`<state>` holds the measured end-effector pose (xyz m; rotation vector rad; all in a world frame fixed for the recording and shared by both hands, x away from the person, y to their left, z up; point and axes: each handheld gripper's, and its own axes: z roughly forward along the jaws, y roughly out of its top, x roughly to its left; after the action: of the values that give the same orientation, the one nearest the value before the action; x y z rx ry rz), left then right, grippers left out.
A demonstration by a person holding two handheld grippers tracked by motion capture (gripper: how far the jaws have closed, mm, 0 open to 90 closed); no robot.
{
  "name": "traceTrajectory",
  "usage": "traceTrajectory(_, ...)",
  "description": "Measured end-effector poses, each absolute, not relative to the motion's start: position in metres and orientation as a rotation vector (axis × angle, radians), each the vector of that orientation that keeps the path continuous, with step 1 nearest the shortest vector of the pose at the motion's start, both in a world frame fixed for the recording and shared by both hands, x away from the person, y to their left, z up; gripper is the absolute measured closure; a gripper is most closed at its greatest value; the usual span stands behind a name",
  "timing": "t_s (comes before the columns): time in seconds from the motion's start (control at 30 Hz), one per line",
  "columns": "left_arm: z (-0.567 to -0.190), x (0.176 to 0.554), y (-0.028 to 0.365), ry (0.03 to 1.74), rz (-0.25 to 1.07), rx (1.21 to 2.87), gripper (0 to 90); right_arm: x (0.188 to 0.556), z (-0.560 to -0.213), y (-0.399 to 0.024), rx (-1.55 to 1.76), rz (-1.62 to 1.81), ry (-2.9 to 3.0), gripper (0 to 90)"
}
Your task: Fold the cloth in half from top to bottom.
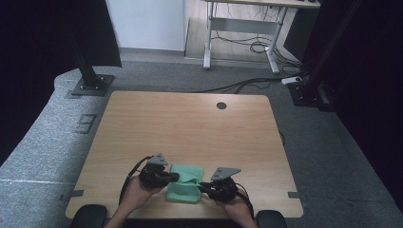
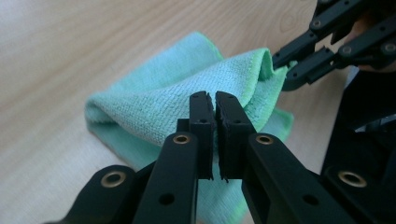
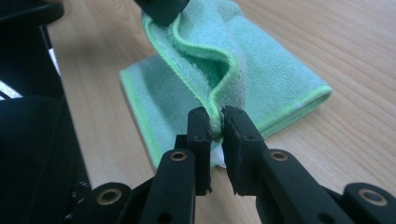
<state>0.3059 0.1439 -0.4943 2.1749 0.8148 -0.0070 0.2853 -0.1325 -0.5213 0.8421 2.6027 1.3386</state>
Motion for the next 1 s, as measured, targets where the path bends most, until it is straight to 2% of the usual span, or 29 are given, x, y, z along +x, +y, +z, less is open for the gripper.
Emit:
traceTrajectory(0.17, -0.504, 0.293, 0.145, 0.816, -0.016, 2.177, 83.1, 0.281, -0.521, -0.135, 0.836, 1.321, 2.618, 76.4)
traceTrajectory(0.2, -0.507, 0.290, 0.146, 0.817, -0.023, 2.177, 77.3, 0.279, -0.521, -0.138, 0.845, 1.304, 2.618, 73.4)
traceTrajectory(0.23, -0.509, 0.287, 0.147, 0.816, -0.016, 2.181, 77.3, 0.279, -0.521, -0.138, 0.845, 1.304, 2.618, 73.4)
traceTrajectory(0.33, -0.508, 0.280, 0.157, 0.829, 0.014, 2.151, 61.7, 0.281, -0.522, -0.149, 0.877, 1.280, 2.604, 66.7)
traceTrajectory(0.4, -0.505, 0.280, 0.160, 0.834, 0.015, 2.136, 58.5, 0.282, -0.522, -0.151, 0.885, 1.283, 2.598, 65.6)
traceTrajectory(0.43, -0.502, 0.280, 0.164, 0.839, 0.021, 2.120, 52.5, 0.283, -0.520, -0.157, 0.897, 1.266, 2.588, 61.5)
traceTrajectory(0.53, -0.492, 0.286, 0.173, 0.850, 0.052, 2.096, 44.1, 0.286, -0.516, -0.161, 0.903, 1.269, 2.579, 56.9)
traceTrajectory(0.57, -0.489, 0.289, 0.174, 0.857, 0.073, 2.091, 44.1, 0.286, -0.516, -0.161, 0.903, 1.269, 2.579, 56.9)
traceTrajectory(0.6, -0.485, 0.298, 0.175, 0.868, 0.103, 2.085, 38.9, 0.291, -0.513, -0.161, 0.919, 1.256, 2.571, 52.9)
traceTrajectory(0.63, -0.485, 0.298, 0.175, 0.868, 0.103, 2.085, 36.7, 0.291, -0.513, -0.161, 0.919, 1.256, 2.571, 52.9)
traceTrajectory(0.67, -0.484, 0.303, 0.174, 0.874, 0.123, 2.084, 34.6, 0.298, -0.512, -0.158, 0.933, 1.251, 2.568, 47.4)
traceTrajectory(0.7, -0.484, 0.310, 0.173, 0.886, 0.152, 2.085, 34.6, 0.298, -0.512, -0.158, 0.933, 1.251, 2.568, 47.4)
traceTrajectory(0.8, -0.492, 0.334, 0.165, 0.931, 0.189, 2.074, 29.6, 0.316, -0.510, -0.141, 0.966, 1.257, 2.527, 36.6)
traceTrajectory(1.0, -0.513, 0.344, 0.158, 0.978, 0.224, 2.130, 25.9, 0.330, -0.515, -0.117, 0.988, 1.225, 2.519, 26.2)
